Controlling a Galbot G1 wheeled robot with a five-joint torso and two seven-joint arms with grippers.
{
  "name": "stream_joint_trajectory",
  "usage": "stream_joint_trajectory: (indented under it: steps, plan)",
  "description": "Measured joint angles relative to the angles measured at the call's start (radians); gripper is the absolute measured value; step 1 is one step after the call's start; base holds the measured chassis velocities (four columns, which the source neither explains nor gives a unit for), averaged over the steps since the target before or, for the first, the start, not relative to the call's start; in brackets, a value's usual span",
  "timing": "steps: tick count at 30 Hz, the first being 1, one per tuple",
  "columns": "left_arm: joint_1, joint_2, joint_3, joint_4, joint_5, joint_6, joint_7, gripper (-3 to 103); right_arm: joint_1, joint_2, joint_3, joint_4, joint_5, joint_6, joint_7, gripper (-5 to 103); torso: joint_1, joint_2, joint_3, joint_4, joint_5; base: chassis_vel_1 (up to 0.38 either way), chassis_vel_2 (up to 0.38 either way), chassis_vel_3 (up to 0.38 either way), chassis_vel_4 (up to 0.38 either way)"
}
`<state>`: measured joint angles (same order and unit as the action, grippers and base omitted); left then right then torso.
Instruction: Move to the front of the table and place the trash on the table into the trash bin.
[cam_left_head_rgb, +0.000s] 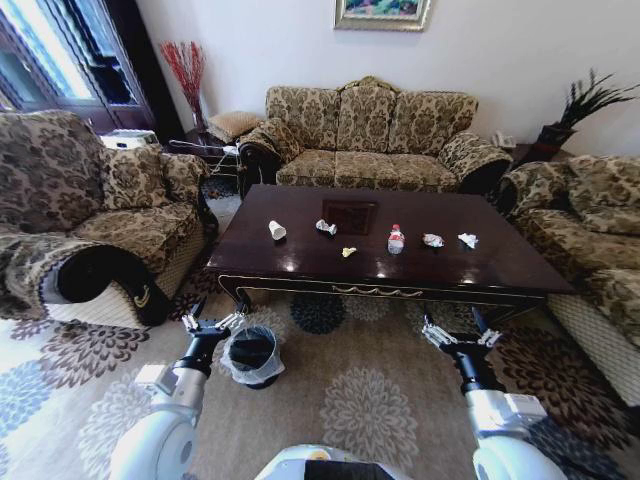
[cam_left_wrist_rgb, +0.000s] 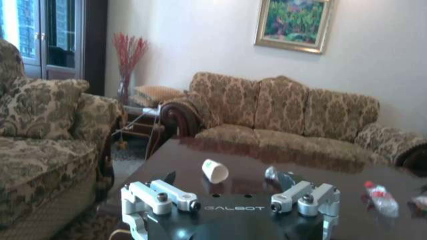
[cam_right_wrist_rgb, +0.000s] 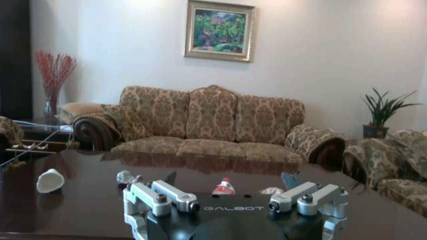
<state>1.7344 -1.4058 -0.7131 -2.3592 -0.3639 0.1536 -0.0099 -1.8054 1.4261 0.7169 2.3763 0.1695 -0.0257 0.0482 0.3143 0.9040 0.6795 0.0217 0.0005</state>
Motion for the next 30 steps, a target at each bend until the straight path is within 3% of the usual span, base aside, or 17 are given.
stream_joint_trajectory:
  steps: [8, 30]
  plan:
    - [-0.065, 0.015, 0.002, 0.236, 0.037, -0.071, 0.015, 100, -0.01, 0.002, 0.019, 0.001, 0.003, -0.003, -0.002, 100, 0.0, 0.0, 0.0, 0.0002, -0.001, -0.01, -0.013, 0.007, 0.001]
    - [-0.047, -0.003, 0.0, 0.218, 0.044, -0.083, 0.038, 100, 0.003, 0.02, 0.001, -0.009, -0.092, -0.029, -0.044, 100, 0.0, 0.0, 0.0, 0.0002, -0.0004, 0.011, 0.013, -0.012, -0.01]
